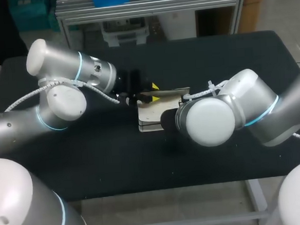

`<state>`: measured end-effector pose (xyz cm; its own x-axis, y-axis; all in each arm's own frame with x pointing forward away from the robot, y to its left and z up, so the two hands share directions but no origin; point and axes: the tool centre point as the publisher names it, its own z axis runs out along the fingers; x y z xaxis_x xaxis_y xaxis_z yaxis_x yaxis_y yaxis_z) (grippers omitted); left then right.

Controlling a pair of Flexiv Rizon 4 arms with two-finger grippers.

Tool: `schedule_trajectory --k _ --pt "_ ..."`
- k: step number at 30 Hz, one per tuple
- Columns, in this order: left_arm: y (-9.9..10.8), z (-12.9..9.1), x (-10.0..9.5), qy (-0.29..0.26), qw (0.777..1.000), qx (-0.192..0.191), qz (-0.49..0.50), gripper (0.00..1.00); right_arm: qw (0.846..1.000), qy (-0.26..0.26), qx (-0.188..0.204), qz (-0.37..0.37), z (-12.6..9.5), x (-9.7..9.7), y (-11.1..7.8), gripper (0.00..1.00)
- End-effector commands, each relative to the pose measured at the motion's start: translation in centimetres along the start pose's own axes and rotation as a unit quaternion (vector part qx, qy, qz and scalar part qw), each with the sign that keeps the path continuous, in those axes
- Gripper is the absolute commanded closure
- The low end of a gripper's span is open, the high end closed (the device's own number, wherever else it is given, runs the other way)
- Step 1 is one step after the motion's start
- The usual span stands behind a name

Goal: Pick up the bag, open it, inspect its contents, close it, and place it on the opposite side

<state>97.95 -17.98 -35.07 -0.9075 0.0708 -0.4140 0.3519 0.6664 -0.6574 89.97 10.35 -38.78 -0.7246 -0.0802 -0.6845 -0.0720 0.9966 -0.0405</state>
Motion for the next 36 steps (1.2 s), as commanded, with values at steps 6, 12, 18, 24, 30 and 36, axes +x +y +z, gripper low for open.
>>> schedule_trajectory --k 6,12,18,24,30,36 --pt "-0.2 -0.9 -0.6 0.001 1.000 -0.002 -0.004 0.82 0.986 -0.167 -0.004 0.000 0.6 0.6 0.0 1.00" --pt "-0.6 -1.3 -0.6 0.001 1.000 -0.003 0.003 0.76 0.986 -0.167 -0.004 0.000 0.6 0.6 0.0 1.00" --pt "-0.8 -1.5 -0.4 0.000 1.000 -0.006 0.009 0.74 0.986 -0.167 -0.004 0.000 0.6 0.6 0.0 1.00" --pt "-0.9 -1.5 0.2 -0.001 1.000 -0.009 0.015 1.00 0.986 -0.167 -0.004 0.000 0.6 0.6 0.0 1.00" --pt "-1.6 -1.2 2.4 0.007 0.999 -0.007 0.046 1.00 0.986 -0.167 -0.004 0.000 0.6 0.6 0.0 1.00" --pt "-1.2 -0.1 4.0 0.026 0.997 -0.012 0.068 1.00 0.986 -0.167 -0.004 0.000 0.6 0.6 0.0 1.00"
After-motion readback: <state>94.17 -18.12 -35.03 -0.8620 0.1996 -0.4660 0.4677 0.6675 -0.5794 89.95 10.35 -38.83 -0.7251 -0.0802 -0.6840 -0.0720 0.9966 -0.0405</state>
